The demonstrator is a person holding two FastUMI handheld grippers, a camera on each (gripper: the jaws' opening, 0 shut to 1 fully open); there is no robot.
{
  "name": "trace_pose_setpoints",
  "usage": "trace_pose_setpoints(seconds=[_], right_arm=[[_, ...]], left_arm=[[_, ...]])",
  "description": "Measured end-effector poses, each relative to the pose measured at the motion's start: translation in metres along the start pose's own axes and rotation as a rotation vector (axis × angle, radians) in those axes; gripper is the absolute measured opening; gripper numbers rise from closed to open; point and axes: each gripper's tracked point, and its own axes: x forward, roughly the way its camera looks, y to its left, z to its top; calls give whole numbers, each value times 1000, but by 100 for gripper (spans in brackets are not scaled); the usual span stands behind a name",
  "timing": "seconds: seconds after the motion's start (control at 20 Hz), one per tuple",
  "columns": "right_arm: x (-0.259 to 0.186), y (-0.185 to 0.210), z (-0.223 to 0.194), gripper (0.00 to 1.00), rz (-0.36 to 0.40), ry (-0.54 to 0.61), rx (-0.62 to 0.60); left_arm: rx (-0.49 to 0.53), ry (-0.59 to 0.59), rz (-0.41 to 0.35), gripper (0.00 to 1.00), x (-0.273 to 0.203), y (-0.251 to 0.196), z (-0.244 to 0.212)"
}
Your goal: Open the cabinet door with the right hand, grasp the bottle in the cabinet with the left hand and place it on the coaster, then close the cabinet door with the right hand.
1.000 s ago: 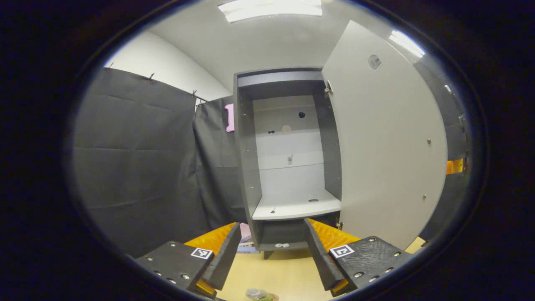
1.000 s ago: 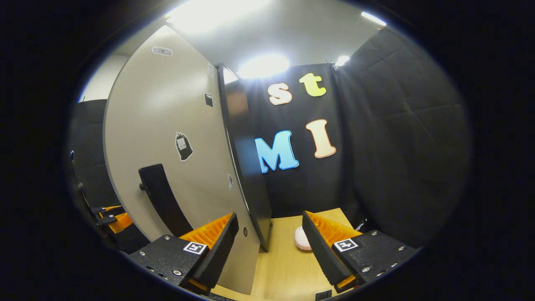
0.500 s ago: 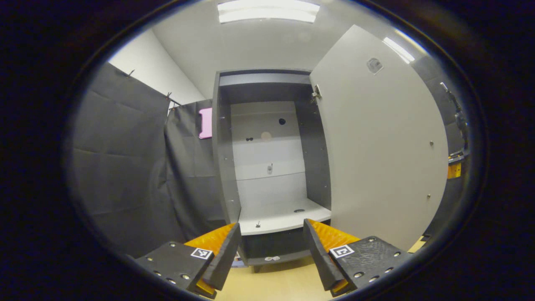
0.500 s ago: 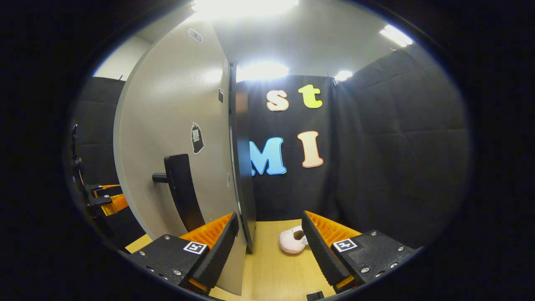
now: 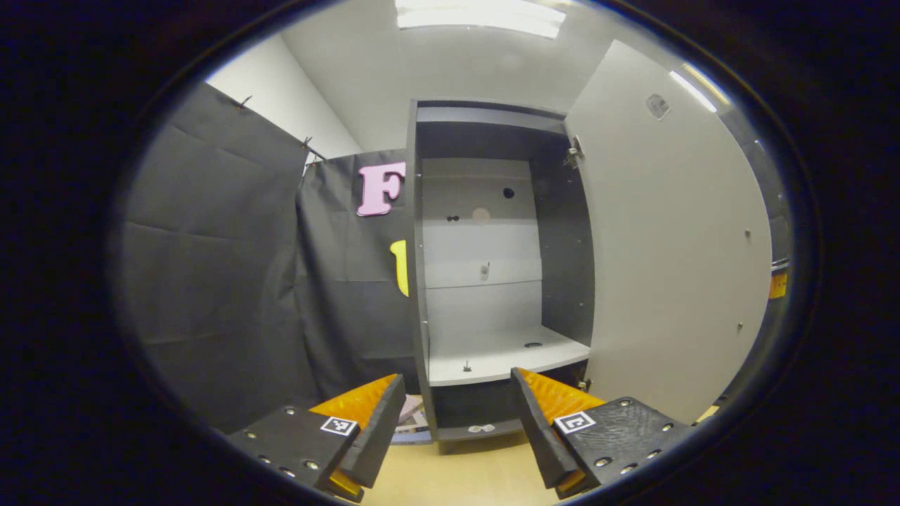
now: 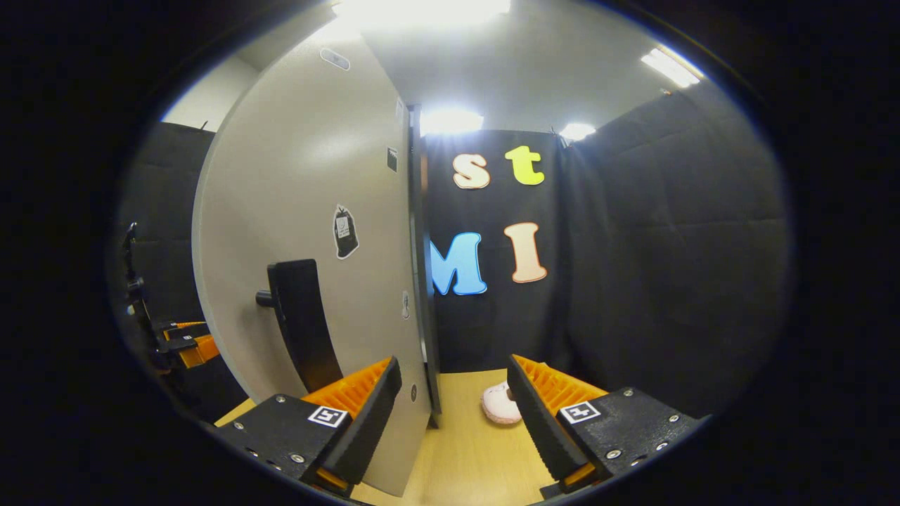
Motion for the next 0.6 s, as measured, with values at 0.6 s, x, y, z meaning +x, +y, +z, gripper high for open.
trace_pose_setpoints(seconds=[0.6], right_arm=[[17,58,2,94,166,0,37]], left_arm=[[32,-51,62,86,-4,17,23]])
